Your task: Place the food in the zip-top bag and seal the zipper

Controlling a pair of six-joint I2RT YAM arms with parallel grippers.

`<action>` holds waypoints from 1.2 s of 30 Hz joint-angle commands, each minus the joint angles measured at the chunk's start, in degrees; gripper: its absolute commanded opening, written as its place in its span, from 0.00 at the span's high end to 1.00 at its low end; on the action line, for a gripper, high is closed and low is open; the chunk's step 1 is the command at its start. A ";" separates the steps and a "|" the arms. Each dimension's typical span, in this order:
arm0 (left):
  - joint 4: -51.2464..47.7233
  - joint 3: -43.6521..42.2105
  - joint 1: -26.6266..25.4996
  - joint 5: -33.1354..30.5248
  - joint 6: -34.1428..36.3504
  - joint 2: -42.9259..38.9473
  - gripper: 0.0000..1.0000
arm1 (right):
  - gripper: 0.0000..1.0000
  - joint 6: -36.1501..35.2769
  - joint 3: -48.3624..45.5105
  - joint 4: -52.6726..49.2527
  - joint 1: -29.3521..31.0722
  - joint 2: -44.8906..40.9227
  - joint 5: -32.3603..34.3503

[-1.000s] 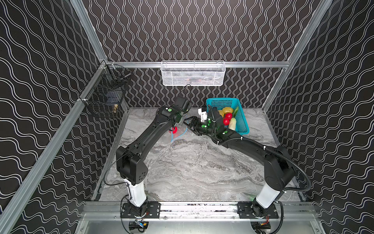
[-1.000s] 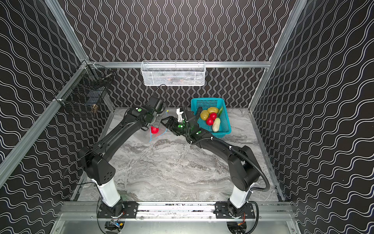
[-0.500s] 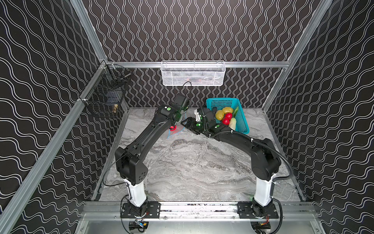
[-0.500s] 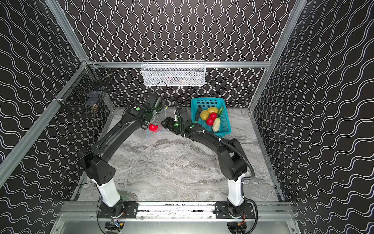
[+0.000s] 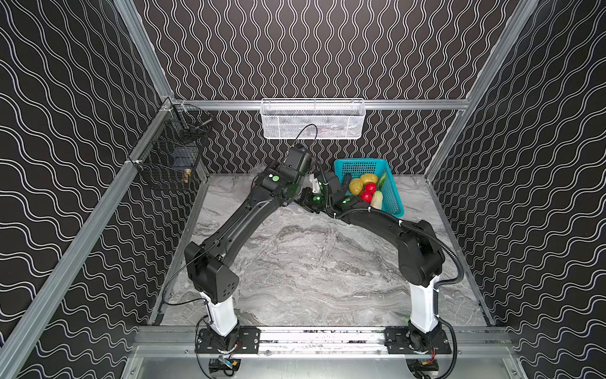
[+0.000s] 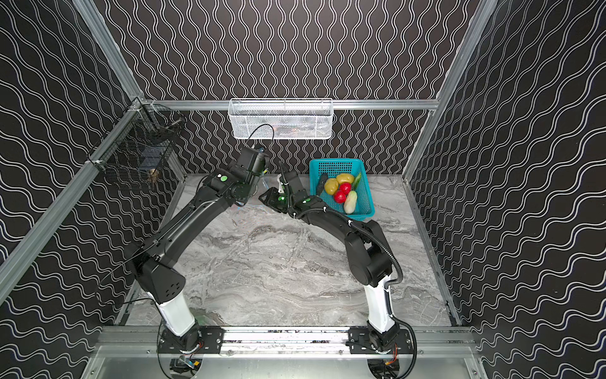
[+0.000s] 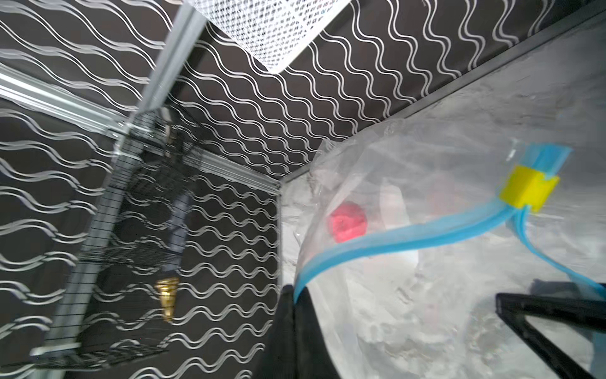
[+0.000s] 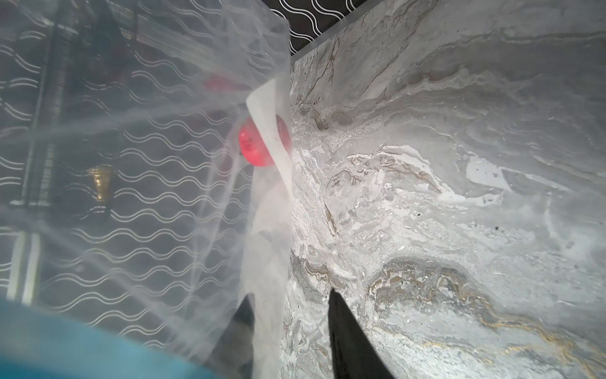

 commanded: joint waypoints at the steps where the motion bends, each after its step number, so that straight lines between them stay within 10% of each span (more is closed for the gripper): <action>1: 1.04 1.13 -0.35 -4.00 2.01 0.19 1.00 | 0.62 0.95 0.29 2.19 0.10 0.04 -1.37; 9: -3.93 0.47 -0.86 -7.68 -2.77 3.60 1.00 | 0.55 -0.02 -1.05 2.63 -0.09 -1.58 -2.26; 36: -12.68 -0.71 -0.25 13.11 -13.76 5.09 1.00 | 0.34 -2.51 -12.92 0.49 -7.96 -15.97 -0.04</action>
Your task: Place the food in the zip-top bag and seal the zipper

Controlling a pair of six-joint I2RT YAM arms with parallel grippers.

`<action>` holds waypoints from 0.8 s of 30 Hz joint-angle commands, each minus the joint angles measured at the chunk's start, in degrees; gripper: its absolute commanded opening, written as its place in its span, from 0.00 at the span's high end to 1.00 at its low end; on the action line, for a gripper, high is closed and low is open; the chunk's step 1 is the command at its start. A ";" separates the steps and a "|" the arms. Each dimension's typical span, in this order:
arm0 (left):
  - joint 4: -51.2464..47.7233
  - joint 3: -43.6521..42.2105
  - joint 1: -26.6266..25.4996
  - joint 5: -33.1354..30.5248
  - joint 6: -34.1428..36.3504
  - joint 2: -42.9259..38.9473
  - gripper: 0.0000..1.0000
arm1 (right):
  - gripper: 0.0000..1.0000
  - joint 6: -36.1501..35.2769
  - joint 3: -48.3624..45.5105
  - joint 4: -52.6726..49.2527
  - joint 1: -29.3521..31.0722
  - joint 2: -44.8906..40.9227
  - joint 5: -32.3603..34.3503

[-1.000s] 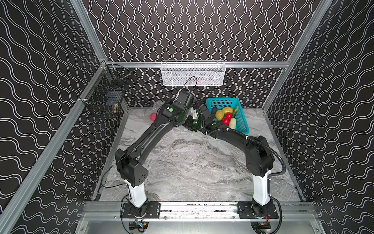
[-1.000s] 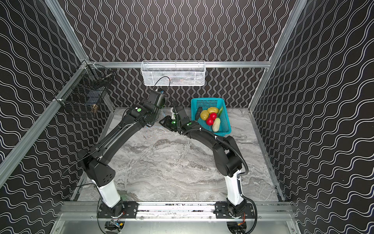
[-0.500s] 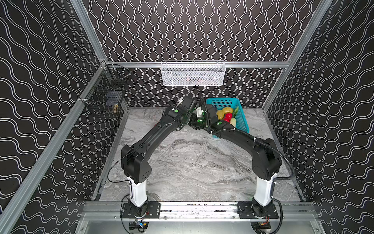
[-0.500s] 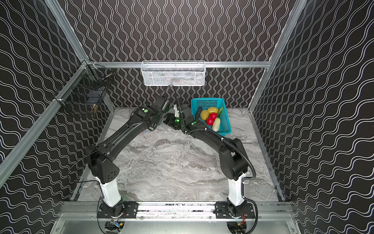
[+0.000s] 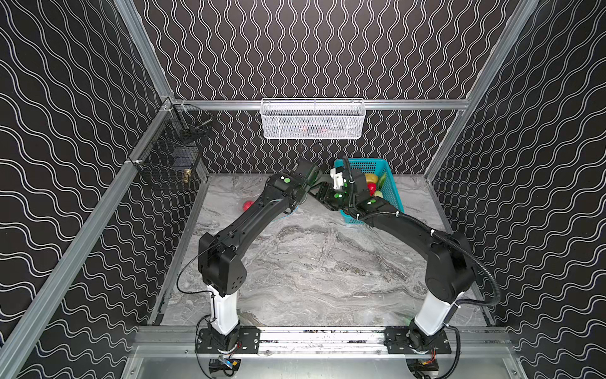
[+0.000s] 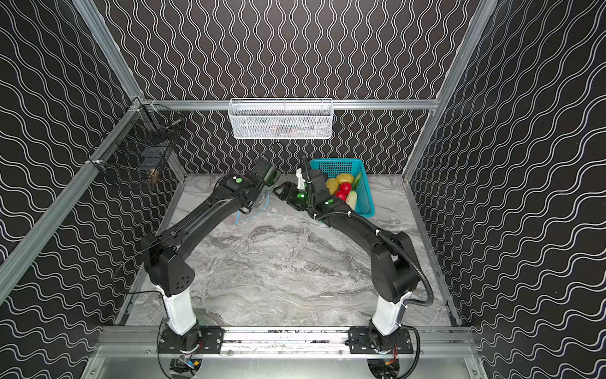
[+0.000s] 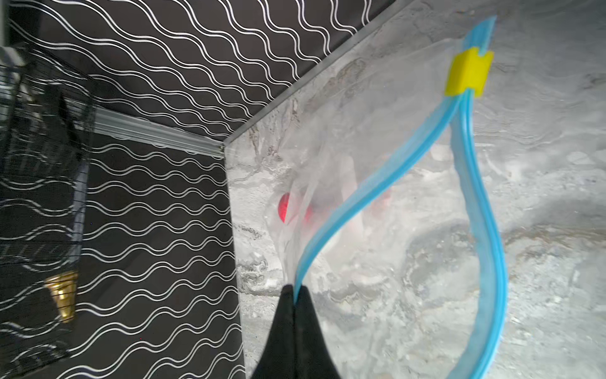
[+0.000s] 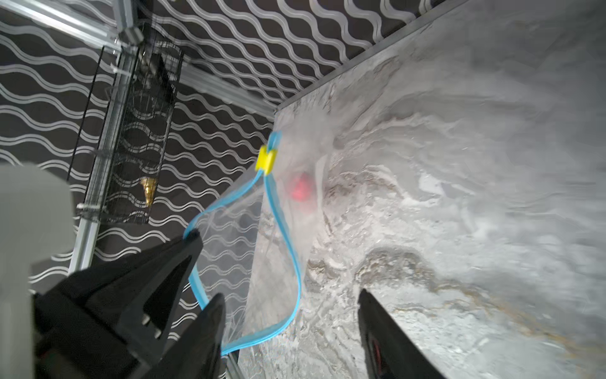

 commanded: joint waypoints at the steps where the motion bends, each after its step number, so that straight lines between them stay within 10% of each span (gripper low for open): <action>1: -0.99 0.16 0.29 3.95 -1.64 -0.15 1.00 | 0.33 -0.74 -0.99 -1.34 -2.06 -1.63 1.48; 6: -1.04 -0.72 1.03 6.48 -1.76 -1.02 1.00 | 0.25 -1.45 -1.76 -4.04 -5.62 -2.90 2.20; 8: -0.53 -1.46 1.18 7.12 -1.13 -1.39 1.00 | 0.01 -2.37 -1.21 -6.18 -7.03 -3.18 3.25; 24: -2.74 -0.97 3.16 14.70 -3.06 -1.17 1.00 | 0.01 -7.65 22.85 -41.14 -9.67 9.02 28.65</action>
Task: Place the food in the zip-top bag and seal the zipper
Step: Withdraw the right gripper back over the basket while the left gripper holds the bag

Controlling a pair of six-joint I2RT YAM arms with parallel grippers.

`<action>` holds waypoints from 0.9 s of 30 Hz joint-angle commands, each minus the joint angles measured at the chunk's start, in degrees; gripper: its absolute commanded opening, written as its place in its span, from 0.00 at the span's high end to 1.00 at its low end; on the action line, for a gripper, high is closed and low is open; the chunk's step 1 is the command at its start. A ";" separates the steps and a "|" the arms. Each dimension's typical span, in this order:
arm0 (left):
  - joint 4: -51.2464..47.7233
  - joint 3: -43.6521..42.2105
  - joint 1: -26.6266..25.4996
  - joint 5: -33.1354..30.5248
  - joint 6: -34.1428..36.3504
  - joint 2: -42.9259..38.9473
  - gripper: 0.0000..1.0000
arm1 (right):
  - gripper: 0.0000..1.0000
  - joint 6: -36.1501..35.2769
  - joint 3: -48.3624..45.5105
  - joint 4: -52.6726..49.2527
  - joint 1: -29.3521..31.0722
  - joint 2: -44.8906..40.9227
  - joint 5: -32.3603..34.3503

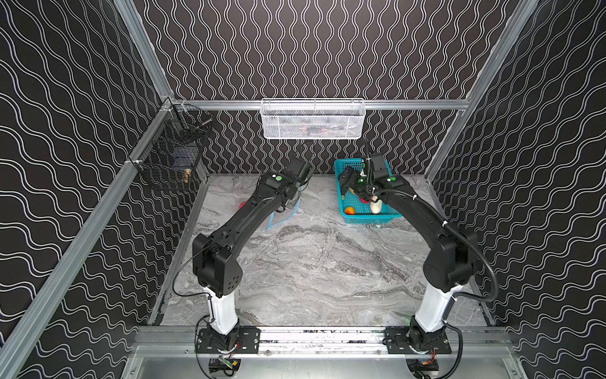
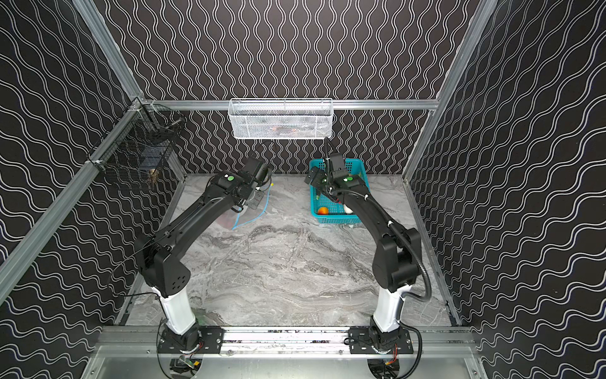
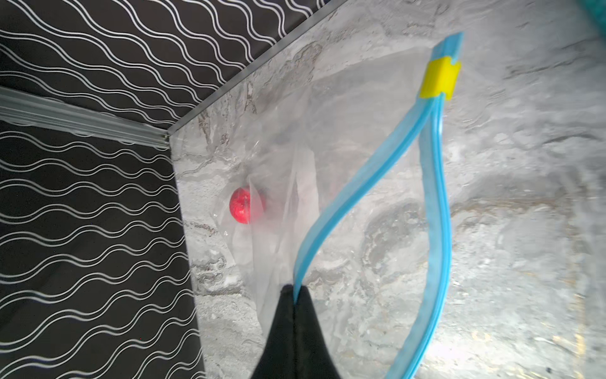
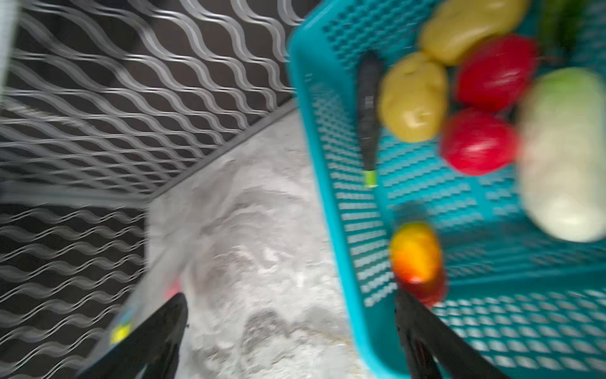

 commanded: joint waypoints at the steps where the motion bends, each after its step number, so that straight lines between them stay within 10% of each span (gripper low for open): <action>1: -2.23 0.63 0.02 2.67 -2.01 0.74 1.00 | 0.01 -0.68 4.92 -11.13 -0.01 3.59 9.29; 27: -2.50 -0.02 -1.51 1.60 -2.06 1.27 1.00 | 0.01 -8.71 9.98 -12.34 -5.73 12.11 11.44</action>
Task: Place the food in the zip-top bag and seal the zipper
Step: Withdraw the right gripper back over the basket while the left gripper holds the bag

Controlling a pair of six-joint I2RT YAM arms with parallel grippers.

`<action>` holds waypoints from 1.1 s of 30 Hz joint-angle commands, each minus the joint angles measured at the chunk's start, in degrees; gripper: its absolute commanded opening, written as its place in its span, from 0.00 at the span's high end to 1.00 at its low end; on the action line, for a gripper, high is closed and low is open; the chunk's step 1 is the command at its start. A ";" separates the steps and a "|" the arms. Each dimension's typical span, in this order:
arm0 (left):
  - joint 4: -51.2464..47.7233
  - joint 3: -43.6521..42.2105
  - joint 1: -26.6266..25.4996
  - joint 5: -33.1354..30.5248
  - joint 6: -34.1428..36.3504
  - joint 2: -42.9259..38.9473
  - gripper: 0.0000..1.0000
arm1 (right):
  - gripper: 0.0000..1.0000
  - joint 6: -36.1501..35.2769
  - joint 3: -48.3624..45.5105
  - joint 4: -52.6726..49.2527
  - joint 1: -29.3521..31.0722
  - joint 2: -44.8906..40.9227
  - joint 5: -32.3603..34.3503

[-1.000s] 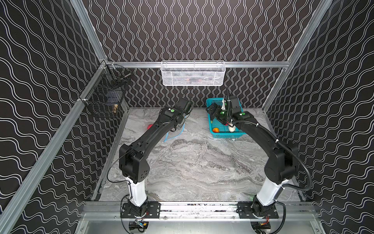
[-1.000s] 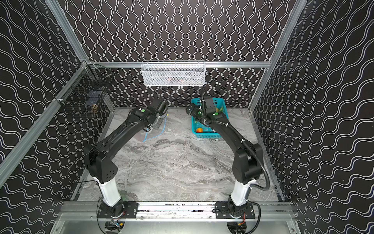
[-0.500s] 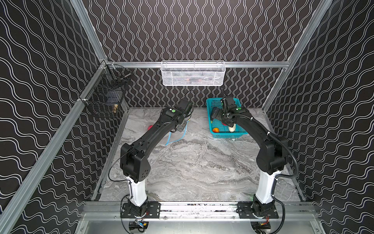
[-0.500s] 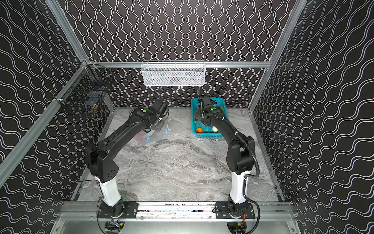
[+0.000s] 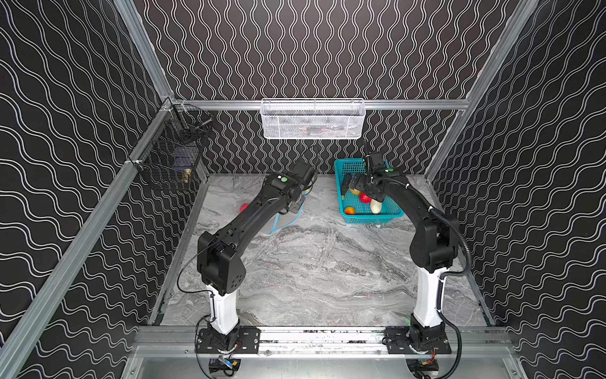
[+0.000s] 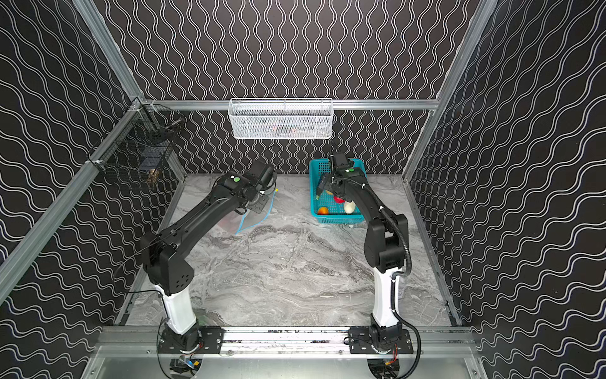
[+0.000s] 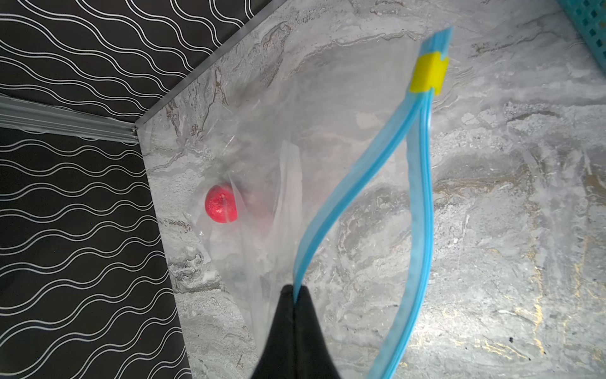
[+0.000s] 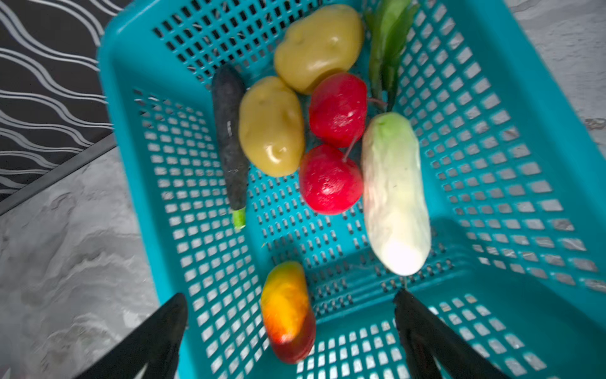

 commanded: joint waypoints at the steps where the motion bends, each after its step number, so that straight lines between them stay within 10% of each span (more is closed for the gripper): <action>1: 0.03 -0.44 0.01 -0.34 -0.28 -0.66 1.00 | 0.01 -0.91 -0.39 -0.01 -0.57 0.16 1.55; 14: 0.48 -1.62 0.04 2.19 -0.39 -1.73 1.00 | 0.02 0.15 0.25 2.33 -3.53 3.39 -0.62; 33: 0.22 -0.99 -0.30 0.74 0.68 -2.43 1.00 | 0.28 4.01 4.54 3.78 -5.85 9.70 -6.08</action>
